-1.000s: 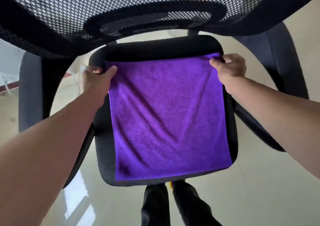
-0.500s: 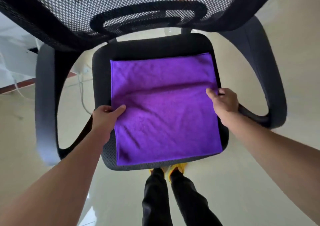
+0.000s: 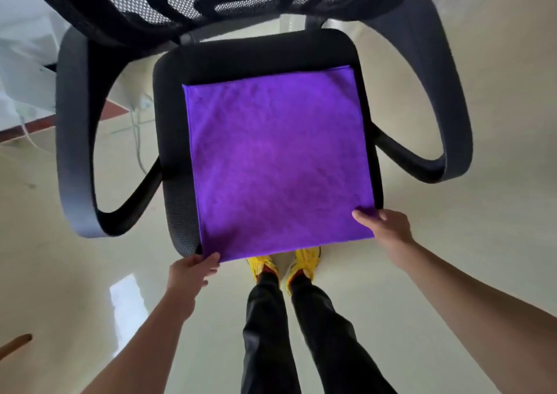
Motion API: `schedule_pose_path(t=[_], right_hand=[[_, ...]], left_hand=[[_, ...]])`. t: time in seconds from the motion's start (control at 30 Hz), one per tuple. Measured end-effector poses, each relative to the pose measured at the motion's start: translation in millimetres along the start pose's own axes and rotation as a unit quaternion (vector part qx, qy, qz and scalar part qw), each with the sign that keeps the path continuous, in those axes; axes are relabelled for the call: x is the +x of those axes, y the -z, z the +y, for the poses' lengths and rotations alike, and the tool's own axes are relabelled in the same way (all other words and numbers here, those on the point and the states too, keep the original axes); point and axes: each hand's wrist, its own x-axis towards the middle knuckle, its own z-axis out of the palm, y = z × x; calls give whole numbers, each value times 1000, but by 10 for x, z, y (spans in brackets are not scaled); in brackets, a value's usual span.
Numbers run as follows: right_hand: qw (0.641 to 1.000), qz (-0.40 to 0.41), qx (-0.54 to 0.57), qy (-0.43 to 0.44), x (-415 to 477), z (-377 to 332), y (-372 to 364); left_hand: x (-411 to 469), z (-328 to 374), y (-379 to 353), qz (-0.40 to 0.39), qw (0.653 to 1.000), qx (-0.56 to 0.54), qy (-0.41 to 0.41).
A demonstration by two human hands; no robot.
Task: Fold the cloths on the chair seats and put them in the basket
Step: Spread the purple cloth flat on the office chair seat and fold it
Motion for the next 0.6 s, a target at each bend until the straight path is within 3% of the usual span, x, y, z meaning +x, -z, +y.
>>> schedule_pose_path(t=[0.13, 0.23, 0.43, 0.6], right_hand=[[985, -43, 141, -91, -139, 204, 81], [977, -35, 173, -116, -221, 242, 119], [963, 71, 257, -32, -399, -203, 256], [934, 57, 354, -12, -298, -902, 355]], left_hand=[[-39, -75, -66, 8, 996, -83, 41], [-111, -52, -71, 20, 992, -111, 59], [-353, 372, -32, 83, 983, -162, -38], [-413, 1135, 14, 31, 967, -227, -112]])
